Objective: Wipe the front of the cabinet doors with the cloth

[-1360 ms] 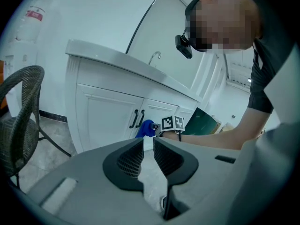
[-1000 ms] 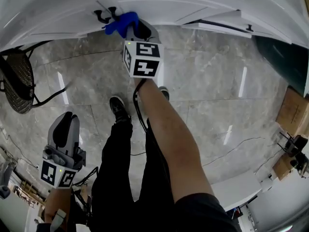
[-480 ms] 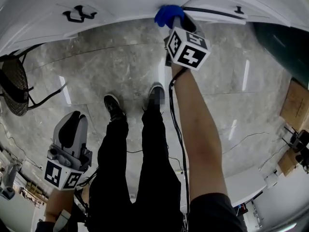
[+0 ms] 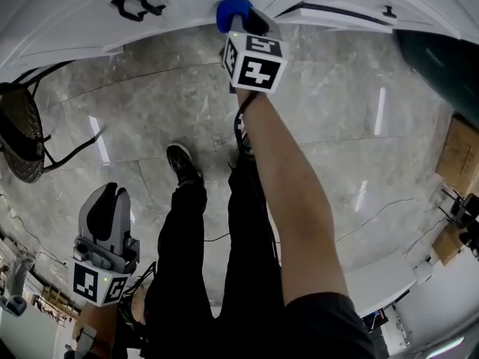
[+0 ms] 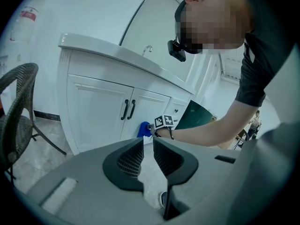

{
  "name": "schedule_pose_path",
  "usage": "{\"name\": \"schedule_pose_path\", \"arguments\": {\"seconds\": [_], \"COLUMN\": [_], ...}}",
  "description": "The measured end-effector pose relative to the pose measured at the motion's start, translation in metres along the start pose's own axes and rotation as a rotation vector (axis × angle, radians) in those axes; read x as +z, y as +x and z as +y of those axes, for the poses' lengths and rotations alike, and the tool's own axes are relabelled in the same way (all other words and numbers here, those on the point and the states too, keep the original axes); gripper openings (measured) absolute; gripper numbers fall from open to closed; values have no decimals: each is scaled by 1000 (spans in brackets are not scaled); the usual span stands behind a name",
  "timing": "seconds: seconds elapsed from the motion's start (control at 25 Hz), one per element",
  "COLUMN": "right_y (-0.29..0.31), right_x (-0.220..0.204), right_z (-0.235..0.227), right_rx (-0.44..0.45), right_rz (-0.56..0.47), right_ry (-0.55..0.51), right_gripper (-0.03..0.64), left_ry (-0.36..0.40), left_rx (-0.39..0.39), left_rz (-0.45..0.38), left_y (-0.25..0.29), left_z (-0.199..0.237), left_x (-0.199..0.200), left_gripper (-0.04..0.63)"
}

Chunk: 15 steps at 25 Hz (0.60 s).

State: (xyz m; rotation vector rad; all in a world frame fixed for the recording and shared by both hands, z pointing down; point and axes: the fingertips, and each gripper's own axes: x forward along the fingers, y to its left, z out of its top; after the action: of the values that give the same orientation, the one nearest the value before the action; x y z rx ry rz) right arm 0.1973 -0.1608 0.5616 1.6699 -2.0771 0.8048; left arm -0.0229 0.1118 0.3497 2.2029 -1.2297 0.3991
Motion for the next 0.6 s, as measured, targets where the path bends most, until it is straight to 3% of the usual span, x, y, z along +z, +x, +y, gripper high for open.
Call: {"name": "schedule_pose_path", "arguments": {"seconds": [0.2,0.32,0.44,0.6], "right_y": [26,37,40,35], "right_x": [-19,-30,-35,-35], "right_z": [91,113,101,40], "right_rx": [133,172,184,129], "right_rz": [28,50,57,64], "right_ry": [-29,-2,55,78], "right_gripper": [37,37,36,37], "left_ry": [-35,-30,-33,-33], "left_rx": [15,27,34,0], "left_rz": [20,37,47,55], "left_y": [-14,-14,-5,17], "left_z": [13,20,19,-7], "left_x": [-13,-18,-21,-19], "left_gripper": [67,67,67,67]}}
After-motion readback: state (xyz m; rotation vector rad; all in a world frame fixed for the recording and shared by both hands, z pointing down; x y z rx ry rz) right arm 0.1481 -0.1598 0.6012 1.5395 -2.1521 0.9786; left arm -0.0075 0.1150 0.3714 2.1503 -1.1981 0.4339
